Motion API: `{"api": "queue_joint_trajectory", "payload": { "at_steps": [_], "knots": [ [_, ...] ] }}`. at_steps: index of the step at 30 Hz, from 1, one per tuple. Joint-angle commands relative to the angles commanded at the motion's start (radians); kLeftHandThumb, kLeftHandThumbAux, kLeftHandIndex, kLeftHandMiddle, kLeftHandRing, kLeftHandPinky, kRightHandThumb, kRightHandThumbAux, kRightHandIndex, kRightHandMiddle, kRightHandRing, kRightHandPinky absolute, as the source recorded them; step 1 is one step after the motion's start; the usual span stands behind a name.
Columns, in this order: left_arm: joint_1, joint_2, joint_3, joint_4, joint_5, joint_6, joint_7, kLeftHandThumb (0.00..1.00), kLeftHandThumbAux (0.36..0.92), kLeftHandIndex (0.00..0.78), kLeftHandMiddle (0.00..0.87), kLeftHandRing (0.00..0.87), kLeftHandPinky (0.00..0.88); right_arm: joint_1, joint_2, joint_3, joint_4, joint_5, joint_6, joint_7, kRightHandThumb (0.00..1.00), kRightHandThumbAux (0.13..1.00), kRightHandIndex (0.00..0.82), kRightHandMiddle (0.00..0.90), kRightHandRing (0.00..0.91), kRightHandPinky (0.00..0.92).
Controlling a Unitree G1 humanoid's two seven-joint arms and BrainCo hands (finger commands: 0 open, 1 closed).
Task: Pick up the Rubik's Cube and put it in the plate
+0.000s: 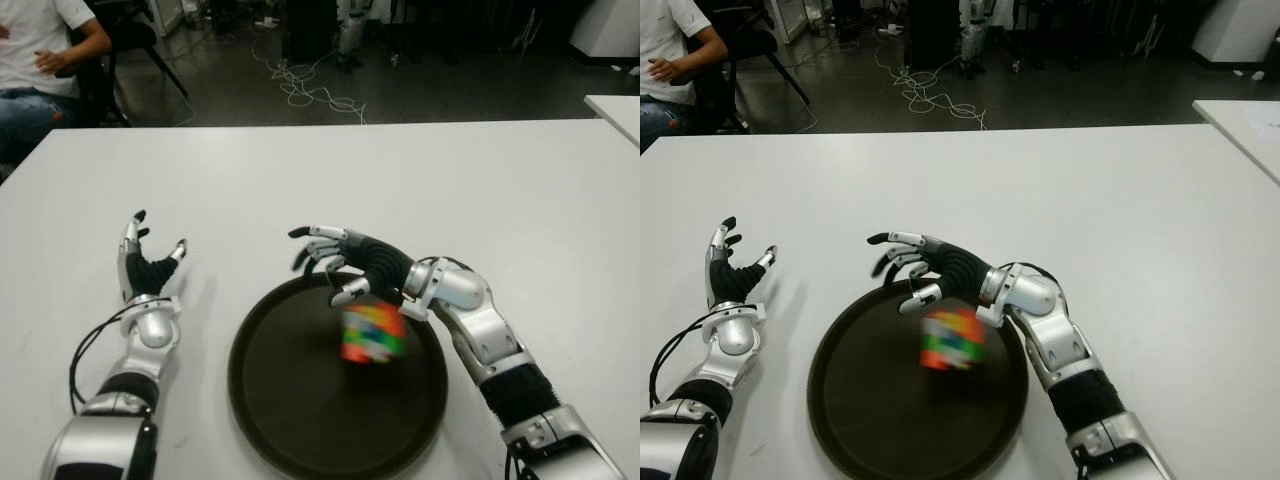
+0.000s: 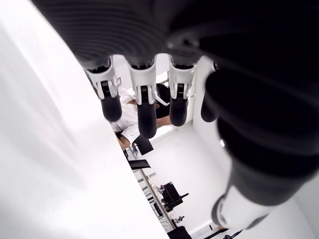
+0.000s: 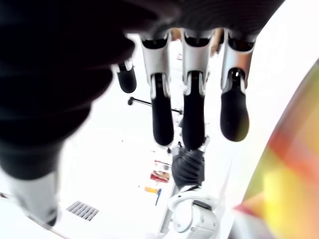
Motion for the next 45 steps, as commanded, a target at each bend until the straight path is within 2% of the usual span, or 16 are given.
{"api": "queue_joint_trajectory", "payload": {
  "at_steps": [4, 10, 17, 24, 29, 39, 45],
  "knots": [
    [0.002, 0.002, -0.006, -0.004, 0.009, -0.002, 0.008, 0.000, 0.781, 0.116, 0.135, 0.135, 0.098, -0.001, 0.001, -0.004, 0.010, 0.000, -0.016, 0.004, 0.000, 0.677, 0.000, 0.000, 0.000, 0.000],
    [0.001, 0.003, -0.010, -0.005, 0.011, 0.004, 0.009, 0.000, 0.774, 0.118, 0.127, 0.121, 0.078, -0.002, 0.011, -0.008, 0.021, 0.009, 0.000, 0.007, 0.000, 0.690, 0.000, 0.000, 0.000, 0.000],
    [0.001, 0.003, -0.008, -0.005, 0.005, -0.002, -0.002, 0.000, 0.771, 0.131, 0.132, 0.124, 0.084, -0.009, 0.015, -0.010, 0.036, 0.003, -0.010, 0.011, 0.000, 0.688, 0.000, 0.000, 0.000, 0.000],
    [0.000, 0.002, -0.009, -0.008, 0.008, -0.010, 0.009, 0.000, 0.787, 0.145, 0.131, 0.143, 0.135, -0.009, 0.018, -0.016, 0.047, 0.002, -0.035, 0.010, 0.000, 0.705, 0.000, 0.000, 0.000, 0.007],
    [0.001, 0.001, -0.011, -0.010, 0.011, -0.010, 0.015, 0.000, 0.789, 0.147, 0.135, 0.148, 0.127, -0.007, 0.017, -0.018, 0.046, -0.003, -0.046, 0.007, 0.000, 0.715, 0.002, 0.000, 0.000, 0.013],
    [0.002, 0.001, -0.010, -0.006, 0.009, -0.001, 0.015, 0.000, 0.772, 0.141, 0.146, 0.139, 0.085, -0.008, 0.016, -0.019, 0.037, 0.001, -0.036, 0.011, 0.000, 0.703, 0.003, 0.000, 0.000, 0.014],
    [0.001, -0.001, -0.008, -0.010, 0.006, -0.002, 0.011, 0.000, 0.754, 0.135, 0.136, 0.139, 0.111, -0.012, 0.016, -0.019, 0.059, -0.007, -0.049, 0.011, 0.000, 0.690, 0.000, 0.000, 0.000, 0.010]
  ]
}}
